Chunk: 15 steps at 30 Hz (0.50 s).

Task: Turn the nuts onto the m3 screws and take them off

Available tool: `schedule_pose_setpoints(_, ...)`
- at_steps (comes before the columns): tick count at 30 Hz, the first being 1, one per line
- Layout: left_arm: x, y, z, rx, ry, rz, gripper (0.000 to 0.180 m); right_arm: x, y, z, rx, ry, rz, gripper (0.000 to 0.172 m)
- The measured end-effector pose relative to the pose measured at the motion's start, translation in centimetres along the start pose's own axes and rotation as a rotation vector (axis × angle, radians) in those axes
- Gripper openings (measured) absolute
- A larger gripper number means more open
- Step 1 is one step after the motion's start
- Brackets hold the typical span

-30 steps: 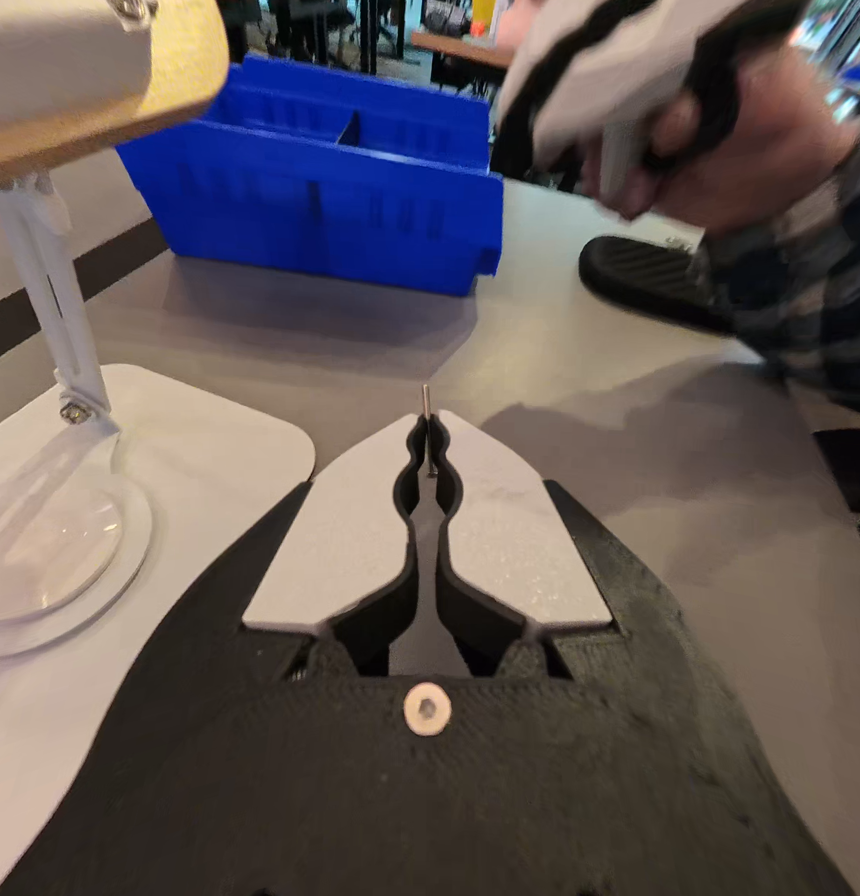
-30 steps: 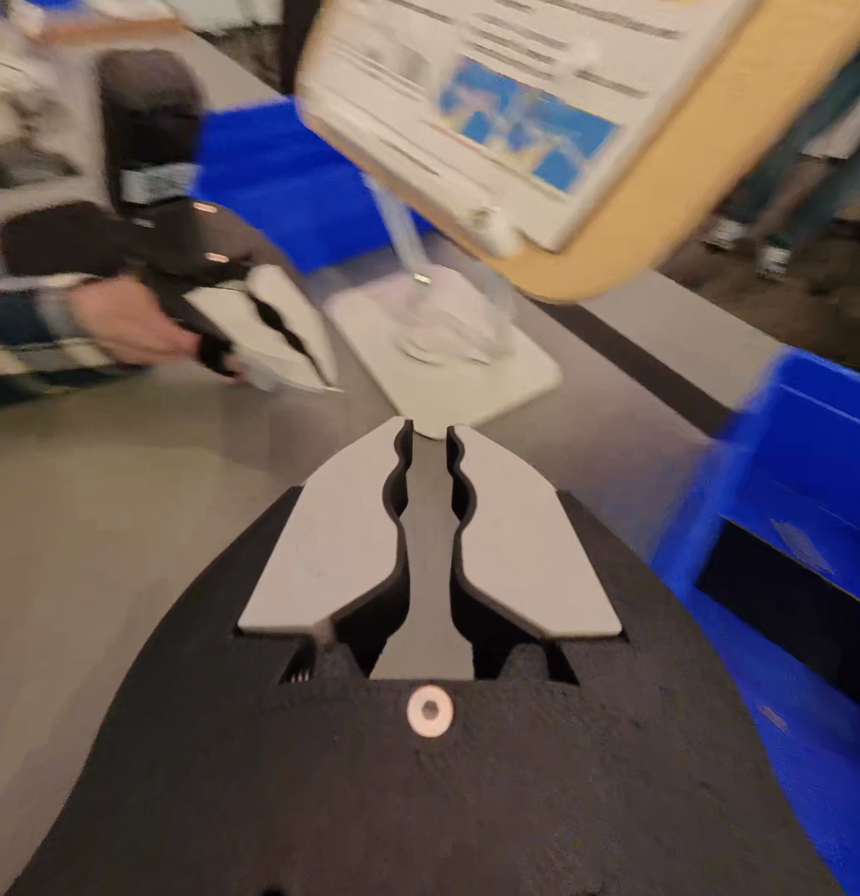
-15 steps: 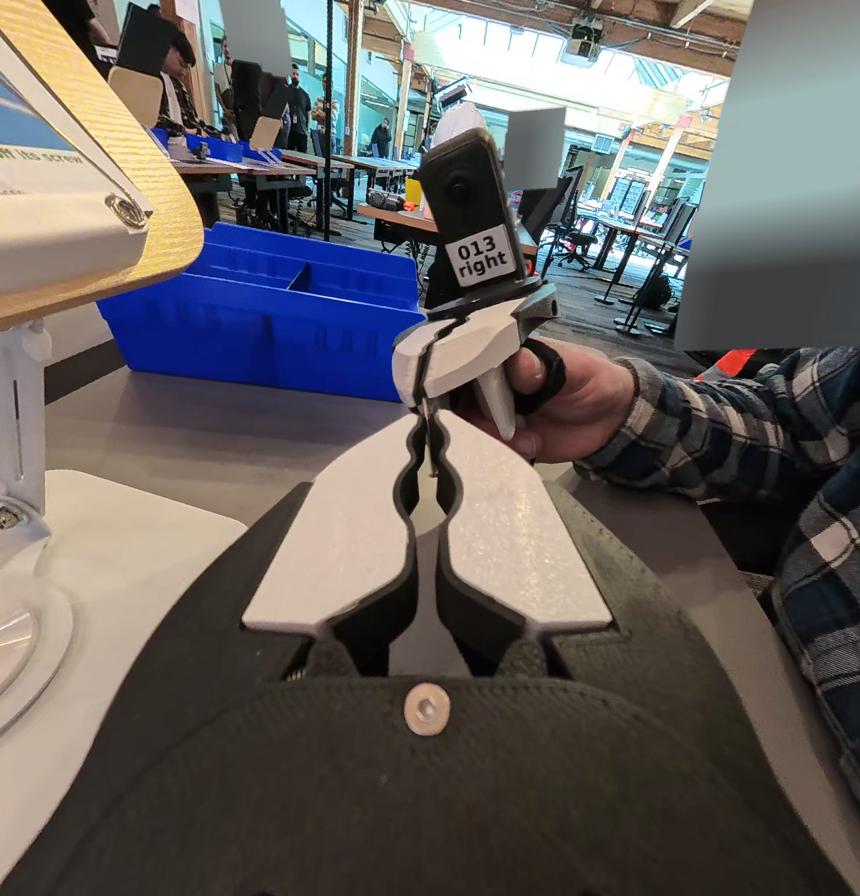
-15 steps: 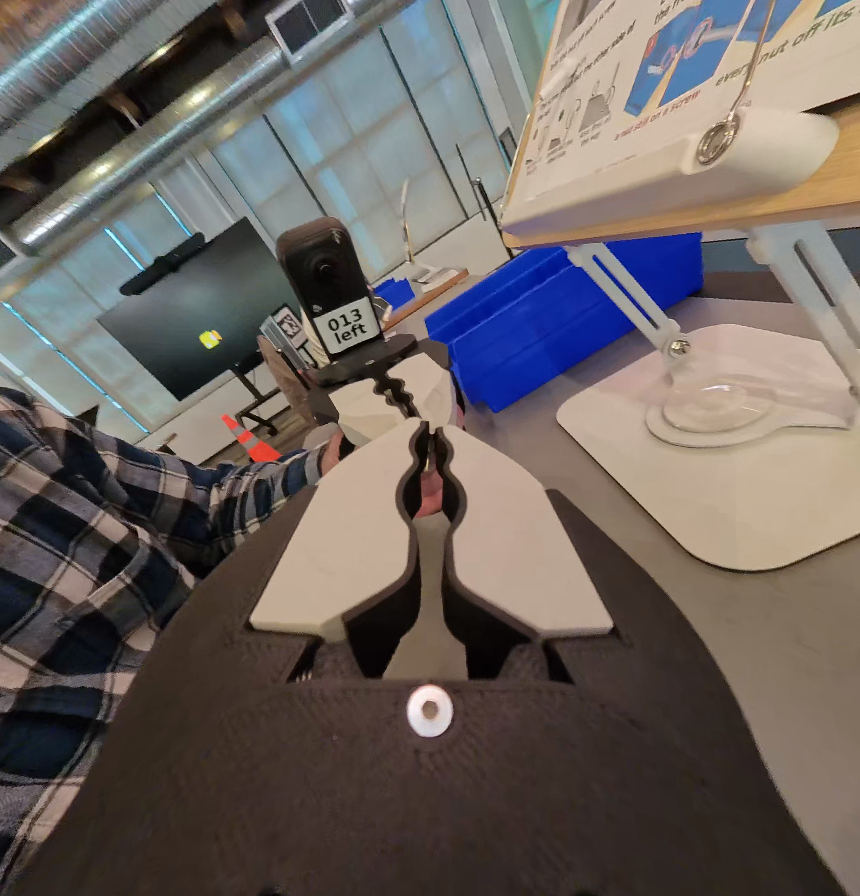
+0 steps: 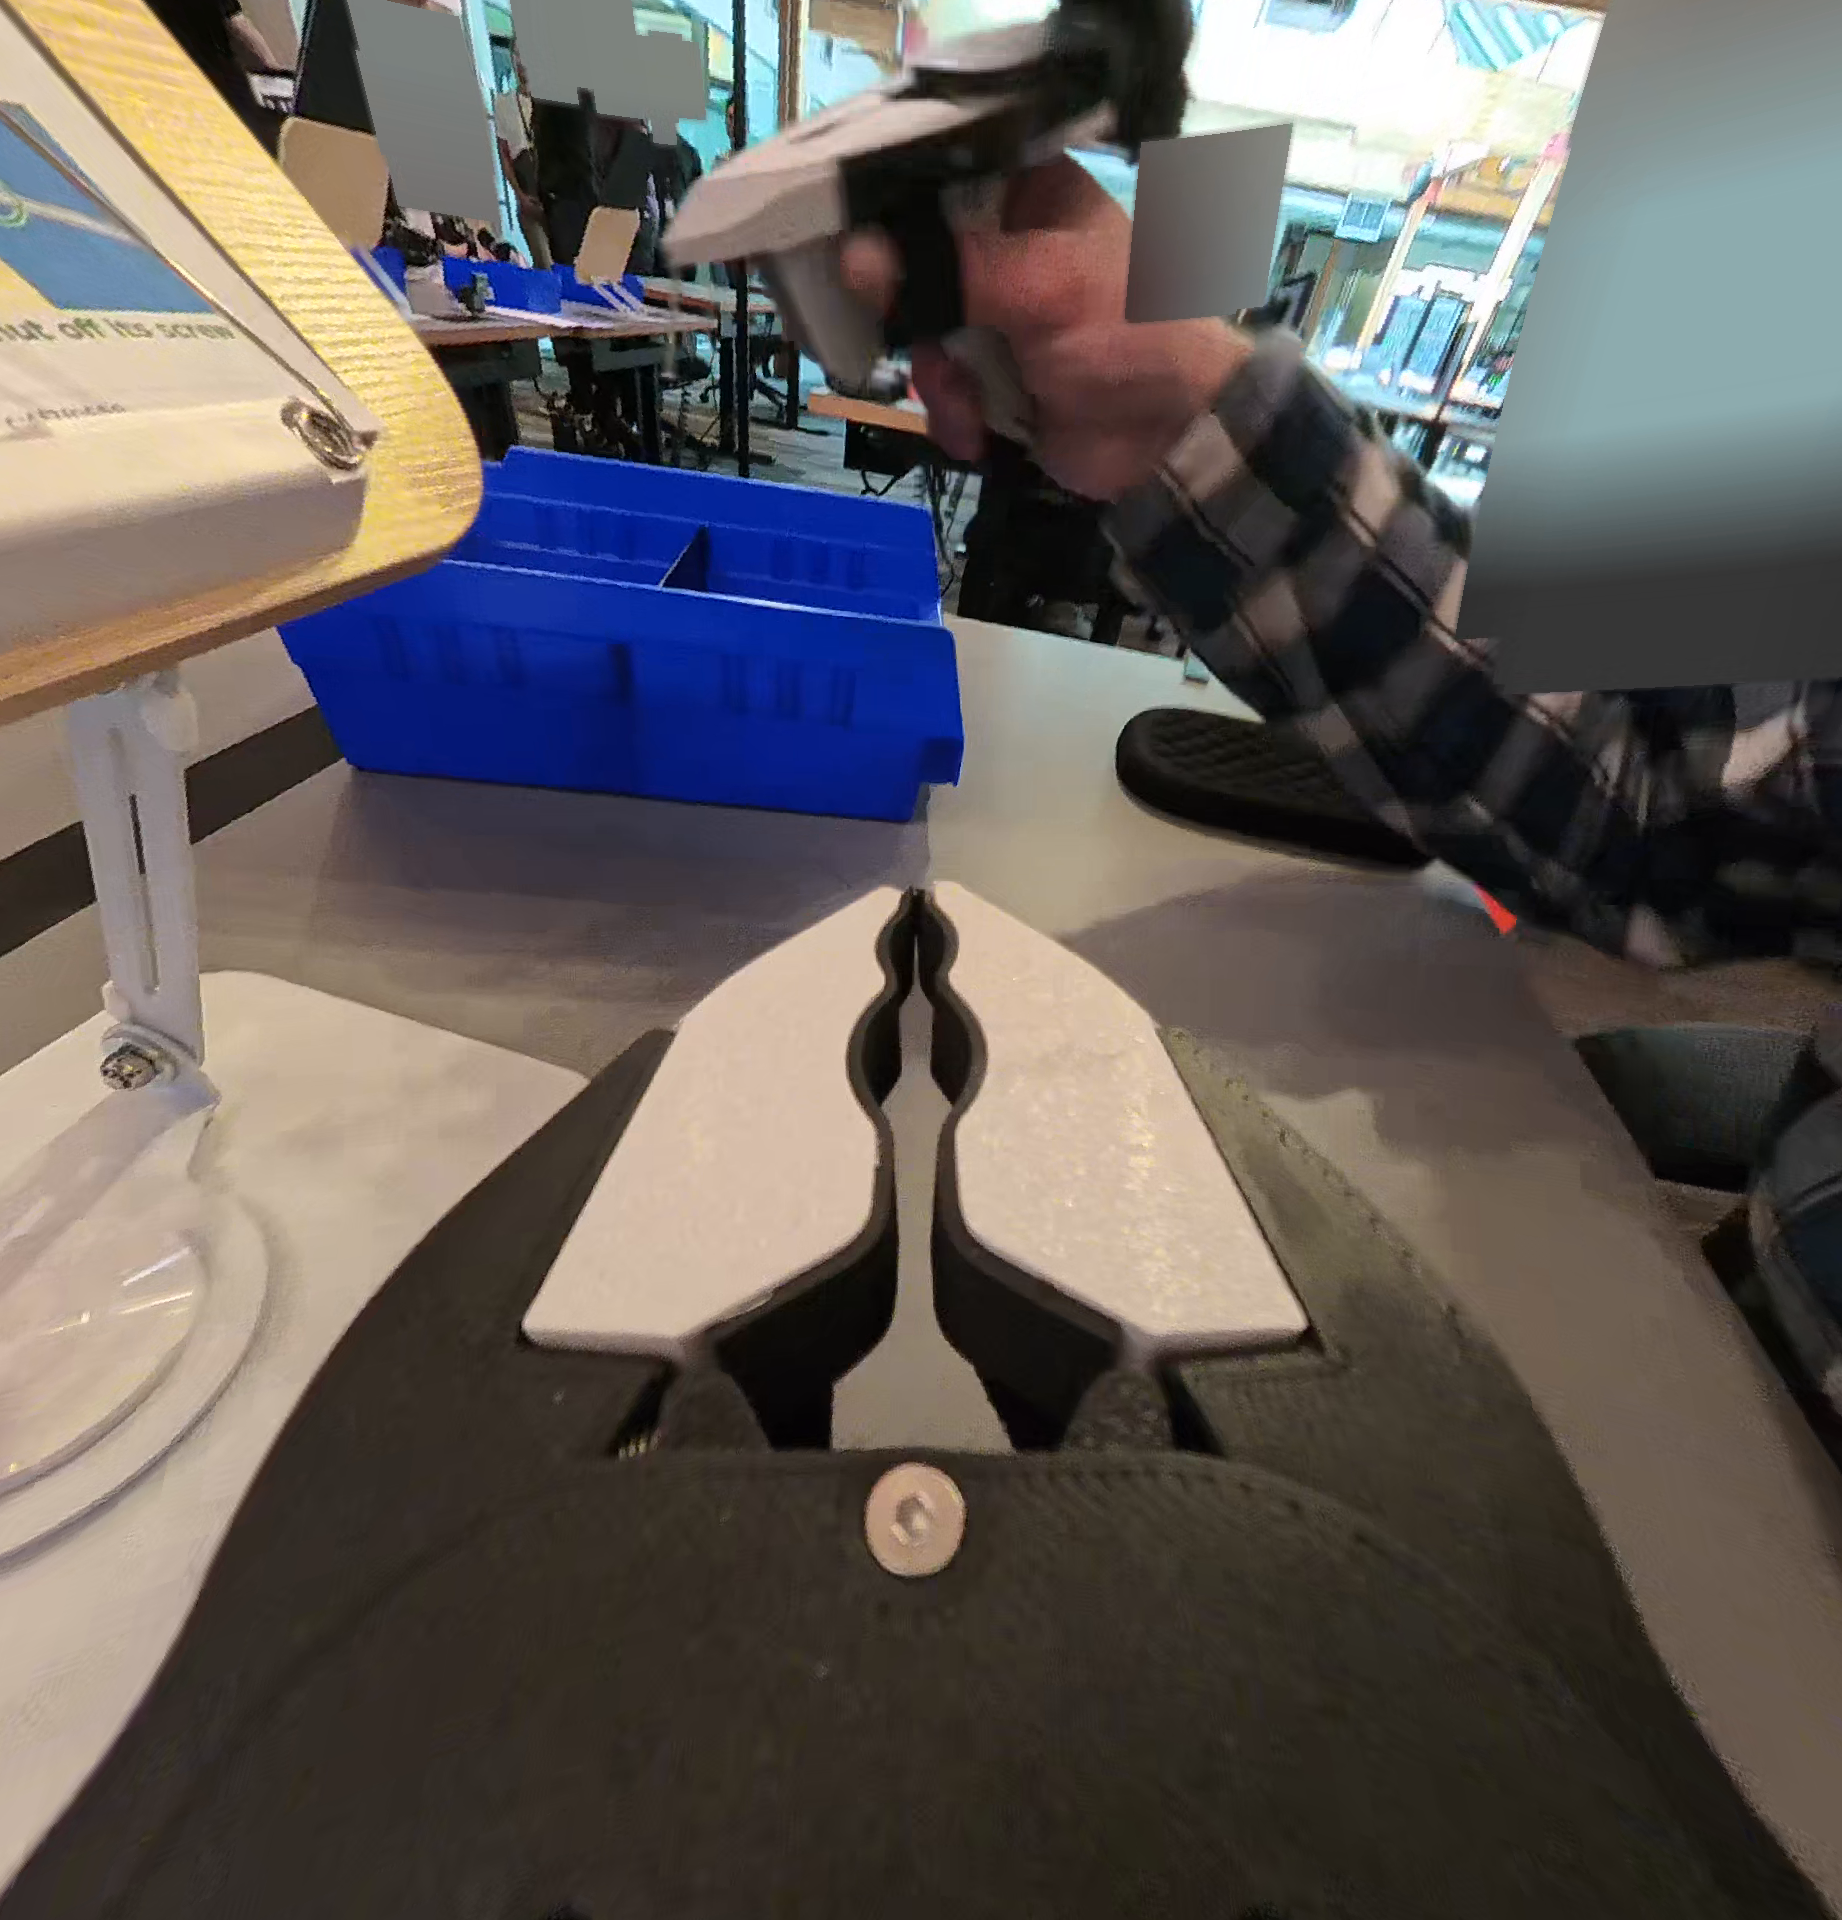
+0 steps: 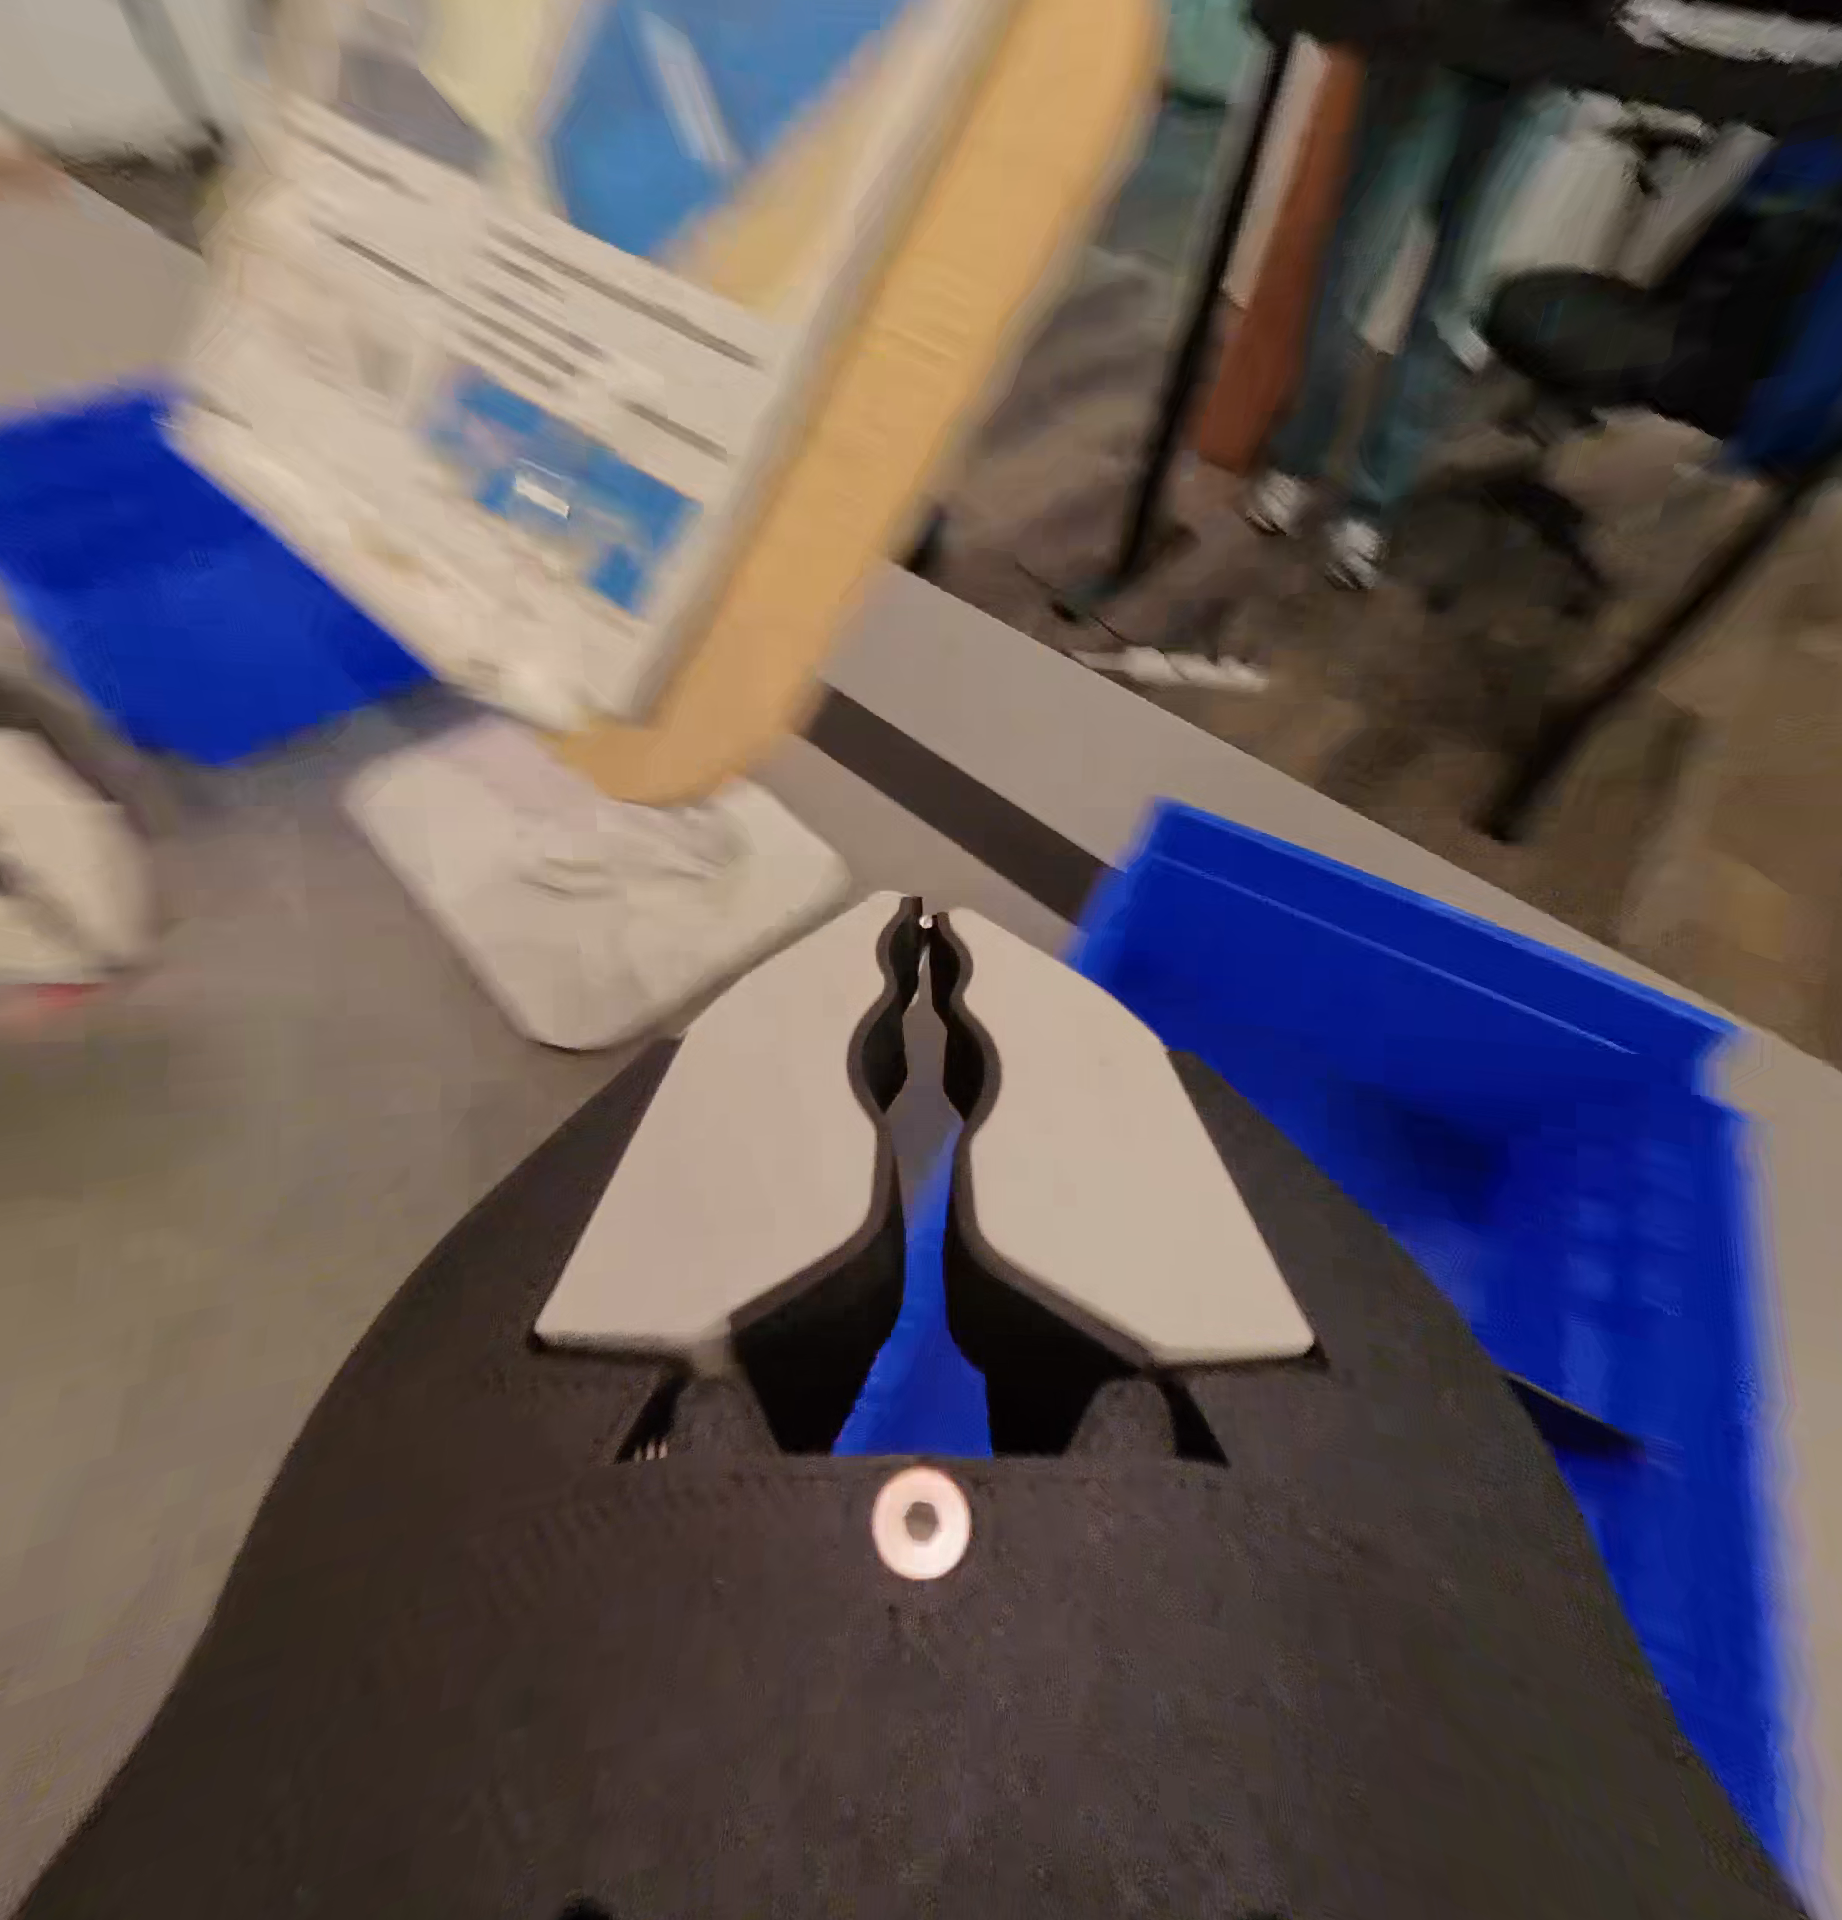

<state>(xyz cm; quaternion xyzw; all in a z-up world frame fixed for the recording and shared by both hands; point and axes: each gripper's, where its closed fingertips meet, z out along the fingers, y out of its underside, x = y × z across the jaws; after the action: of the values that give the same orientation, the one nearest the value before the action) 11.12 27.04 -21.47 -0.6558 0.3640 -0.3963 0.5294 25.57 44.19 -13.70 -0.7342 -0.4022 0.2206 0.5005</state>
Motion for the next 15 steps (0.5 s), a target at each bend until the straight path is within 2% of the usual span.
schedule_pose_setpoints(4,0.1,0.7,0.2,-0.072,-0.042,0.069,0.0,7.9,6.1,3.7,-0.327,0.097,0.006,0.003)
schedule_pose_setpoints(8,0.0,1.3,0.2,-0.107,-0.06,0.084,0.0,10.1,10.4,6.6,-0.548,0.091,0.015,0.003)
schedule_pose_setpoints(12,-0.2,1.4,-0.1,-0.104,-0.067,0.074,0.0,10.9,11.7,8.1,-0.627,0.104,0.012,0.004)
schedule_pose_setpoints(13,-0.4,1.3,-0.3,-0.102,-0.084,0.083,0.003,11.4,11.4,8.3,-0.605,0.124,0.016,0.013)
schedule_pose_setpoints(14,-0.5,1.1,-0.6,-0.093,-0.107,0.098,0.011,11.6,11.0,8.5,-0.577,0.137,0.02,0.027)
schedule_pose_setpoints(15,-0.8,1.0,-1.0,-0.096,-0.137,0.109,0.023,11.6,10.7,8.4,-0.562,0.143,0.023,0.033)
